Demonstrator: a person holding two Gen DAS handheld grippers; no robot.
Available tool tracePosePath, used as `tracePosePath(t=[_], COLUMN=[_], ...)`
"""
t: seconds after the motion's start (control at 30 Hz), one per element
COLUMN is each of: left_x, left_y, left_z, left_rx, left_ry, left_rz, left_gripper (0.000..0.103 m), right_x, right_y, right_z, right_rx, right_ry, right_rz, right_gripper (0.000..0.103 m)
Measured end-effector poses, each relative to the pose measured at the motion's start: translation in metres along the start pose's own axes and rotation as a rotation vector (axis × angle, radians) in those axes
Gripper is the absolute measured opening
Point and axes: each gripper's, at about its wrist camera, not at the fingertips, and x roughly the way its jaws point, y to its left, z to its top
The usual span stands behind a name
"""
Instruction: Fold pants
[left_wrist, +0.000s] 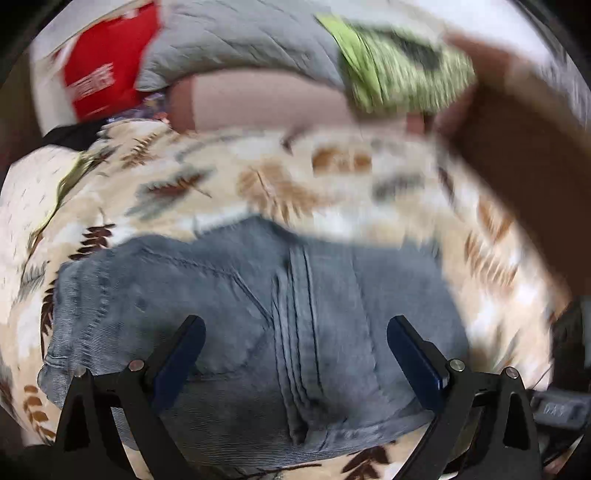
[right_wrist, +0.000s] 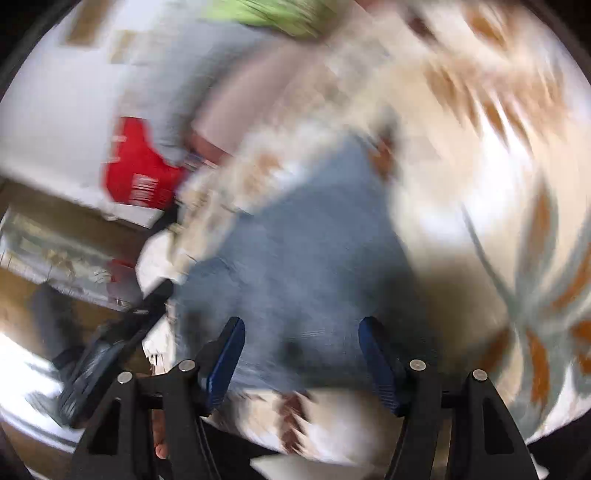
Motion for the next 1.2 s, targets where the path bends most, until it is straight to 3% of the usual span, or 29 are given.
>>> tracePosePath(t=[0.07,0.1,0.13,0.2,0.3,0.4,0.47,0.5,0.53,0.57,0.6,0.67,0.8,0.87,1.07,1.17,1.2], left_x=[0.042,0.053,0.047,0.045,0.047,0.043,0.042,0.042,0.044,0.044,0.043,0.043,0.043,0.043,0.032,0.017,0.013], left_y=[-0.011,-0.010,-0.007,-0.007,-0.006,-0.006,-0.005,-0.005,-0.005,-0.004,-0.004,-0.004,-0.003,-0.003,0.004,0.010,0.011], left_z=[-0.018,-0.026,-0.029,-0.029,-0.031,-0.036,-0.039,-0.039,-0.038,-0.037,-0.038,-0.039,-0.038,-0.037,-0.030,-0.026,-0.026], left_rx=[0.076,0.075,0.060,0.066,0.070,0.070,0.068,0.067,0.070,0.073,0.073,0.073,0.069,0.070,0.033,-0.002,-0.006], left_ry=[0.160,0.182,0.117,0.125,0.115,0.086,0.072,0.069,0.065,0.063,0.061,0.057,0.059,0.067,0.070,0.041,0.033], left_rz=[0.060,0.064,0.056,0.059,0.047,0.050,0.046,0.043,0.041,0.039,0.036,0.032,0.027,0.026,0.040,0.044,0.049], left_gripper=[0.099,0.100,0.100,0.100,0.100,0.100,0.101,0.101,0.101,0.101,0.101,0.101,0.101,0.100,0.100,0.100,0.100], right_x=[-0.006,-0.012,-0.020,-0.037,-0.042,-0.007,0.019,0.031,0.041,0.053,0.058,0.056,0.021,-0.006,-0.026,0.001,0.003], right_y=[-0.004,-0.001,0.005,0.017,0.020,0.018,0.012,0.012,0.011,0.004,-0.001,0.005,0.032,0.036,0.034,0.012,0.008], right_z=[0.004,0.010,0.016,0.036,0.076,0.119,0.134,0.141,0.144,0.147,0.147,0.145,0.125,0.104,0.024,0.004,0.003], right_rx=[0.023,0.017,0.000,-0.054,-0.087,-0.099,-0.088,-0.115,-0.152,-0.151,-0.132,-0.161,-0.253,-0.283,-0.374,-0.390,-0.381], right_ry=[0.003,0.006,-0.010,-0.050,-0.099,-0.040,0.020,0.025,0.030,0.043,0.048,0.026,-0.058,-0.092,-0.029,0.074,0.066], right_rz=[0.054,0.053,0.056,0.059,-0.018,-0.101,-0.105,-0.138,-0.204,-0.270,-0.272,-0.292,-0.375,-0.351,-0.327,-0.377,-0.377], right_gripper=[0.067,0.067,0.067,0.067,0.067,0.067,0.067,0.061,0.037,0.033,0.032,0.031,0.056,0.056,0.056,0.056,0.056])
